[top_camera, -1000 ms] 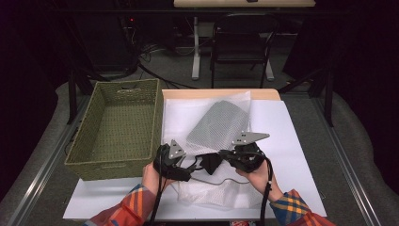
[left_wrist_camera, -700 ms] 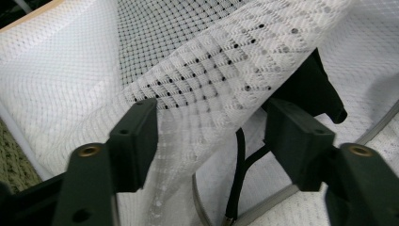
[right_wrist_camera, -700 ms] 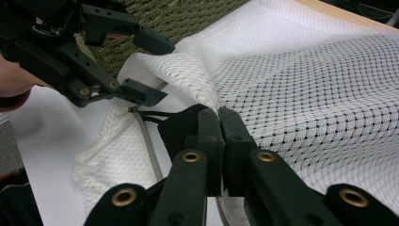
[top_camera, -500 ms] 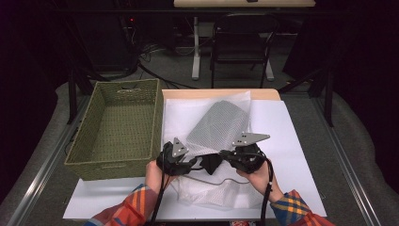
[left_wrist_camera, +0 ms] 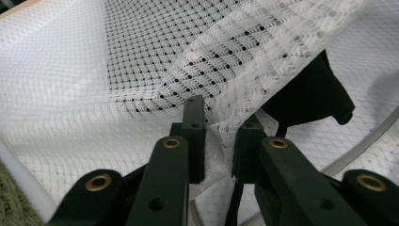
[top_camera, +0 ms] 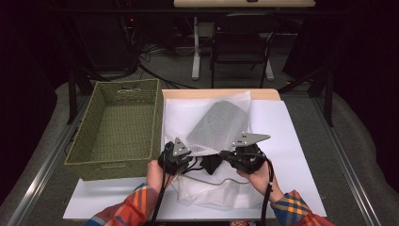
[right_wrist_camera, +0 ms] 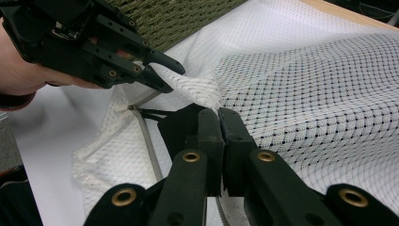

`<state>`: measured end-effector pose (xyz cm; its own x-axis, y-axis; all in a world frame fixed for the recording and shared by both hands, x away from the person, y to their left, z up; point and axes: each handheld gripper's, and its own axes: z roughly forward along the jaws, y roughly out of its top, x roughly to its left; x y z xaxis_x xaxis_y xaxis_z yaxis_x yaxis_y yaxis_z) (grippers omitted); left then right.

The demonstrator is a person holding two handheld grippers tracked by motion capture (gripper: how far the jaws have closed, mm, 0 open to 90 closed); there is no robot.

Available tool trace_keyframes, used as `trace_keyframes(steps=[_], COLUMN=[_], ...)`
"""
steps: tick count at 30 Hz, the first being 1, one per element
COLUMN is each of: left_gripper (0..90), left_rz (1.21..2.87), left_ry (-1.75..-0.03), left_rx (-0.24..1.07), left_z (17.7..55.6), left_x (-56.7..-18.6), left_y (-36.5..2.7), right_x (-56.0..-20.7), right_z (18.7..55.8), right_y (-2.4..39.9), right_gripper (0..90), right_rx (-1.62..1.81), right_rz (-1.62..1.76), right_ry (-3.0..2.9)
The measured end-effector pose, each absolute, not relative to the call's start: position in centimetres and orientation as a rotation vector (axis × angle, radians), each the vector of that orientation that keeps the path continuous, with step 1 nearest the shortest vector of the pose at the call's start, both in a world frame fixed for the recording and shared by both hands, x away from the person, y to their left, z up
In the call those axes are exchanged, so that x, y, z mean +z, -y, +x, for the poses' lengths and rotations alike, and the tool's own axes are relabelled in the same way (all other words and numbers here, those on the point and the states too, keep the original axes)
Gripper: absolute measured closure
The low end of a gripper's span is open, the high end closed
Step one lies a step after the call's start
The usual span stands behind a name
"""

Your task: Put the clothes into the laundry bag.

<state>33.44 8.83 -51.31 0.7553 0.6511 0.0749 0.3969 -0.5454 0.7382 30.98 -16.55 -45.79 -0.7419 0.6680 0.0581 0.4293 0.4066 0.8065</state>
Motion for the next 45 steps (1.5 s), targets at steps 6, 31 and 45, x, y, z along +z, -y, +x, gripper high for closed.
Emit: trace_keyframes(steps=[6, 31, 45], left_gripper=[87.0, 86.0, 83.3], left_rz=[2.215, 2.271, 2.297], left_ry=[-0.743, -0.699, -0.648], left_rx=[0.425, 0.348, 0.304], left_z=[33.2, 31.9, 31.4], left_x=[-50.9, -50.1, -50.2], left_y=[-9.1, -9.8, -8.6], right_x=[-45.7, -46.0, -46.2], right_z=[30.8, 29.9, 29.6], right_y=[16.7, 17.0, 17.3], right_gripper=[88.7, 88.6, 88.6], right_rx=[1.258, 1.258, 1.249], right_rz=[0.955, 0.947, 0.964], right_ry=[-2.392, -2.44, -2.451])
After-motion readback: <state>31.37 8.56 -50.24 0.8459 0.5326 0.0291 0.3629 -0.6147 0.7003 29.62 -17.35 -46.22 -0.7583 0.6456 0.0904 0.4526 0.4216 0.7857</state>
